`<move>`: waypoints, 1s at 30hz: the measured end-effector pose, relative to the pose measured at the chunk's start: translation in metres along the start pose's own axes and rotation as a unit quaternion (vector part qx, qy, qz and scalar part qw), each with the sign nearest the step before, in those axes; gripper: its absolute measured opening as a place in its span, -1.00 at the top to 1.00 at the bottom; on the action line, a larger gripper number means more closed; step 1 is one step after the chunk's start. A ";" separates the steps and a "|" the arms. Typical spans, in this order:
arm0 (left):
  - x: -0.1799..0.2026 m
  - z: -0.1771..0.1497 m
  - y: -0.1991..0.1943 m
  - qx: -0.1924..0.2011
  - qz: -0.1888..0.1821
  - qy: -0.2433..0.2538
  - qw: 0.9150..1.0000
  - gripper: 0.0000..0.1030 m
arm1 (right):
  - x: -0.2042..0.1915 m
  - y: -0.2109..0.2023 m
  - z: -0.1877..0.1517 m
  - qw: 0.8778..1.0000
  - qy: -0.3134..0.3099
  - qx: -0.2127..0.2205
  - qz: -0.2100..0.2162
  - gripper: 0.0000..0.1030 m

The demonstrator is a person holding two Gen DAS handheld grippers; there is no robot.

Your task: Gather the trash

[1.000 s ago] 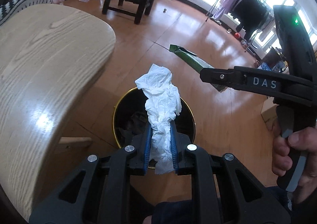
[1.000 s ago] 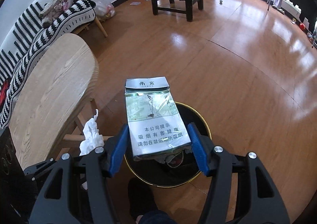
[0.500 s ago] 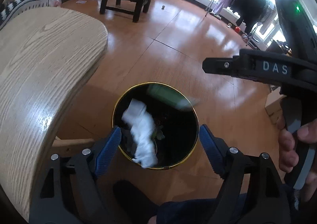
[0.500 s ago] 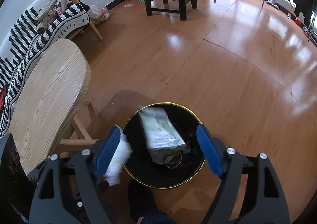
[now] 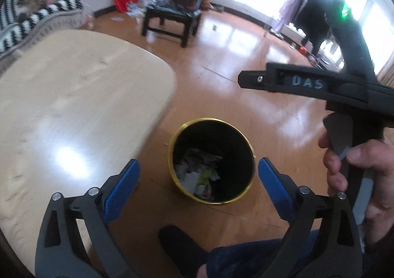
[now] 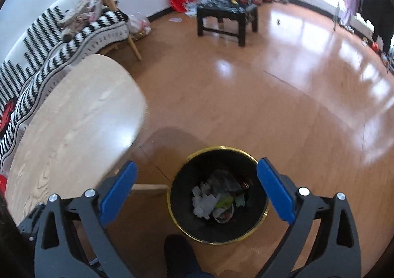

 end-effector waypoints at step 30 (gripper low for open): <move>-0.366 -0.278 -0.328 0.100 0.341 -0.407 0.841 -0.87 | -0.489 -0.025 -0.127 0.909 -0.379 0.009 0.170 -0.86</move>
Point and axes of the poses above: each gripper's, at about its wrist camera, not at the fingertips, and y roughly the way its jaws point, x to its right, z to its top, the point moved 1 cm from there along y, roughly the way its jaws point, and after that the axes turned 5 degrees about -x, right-handed, at the moved point
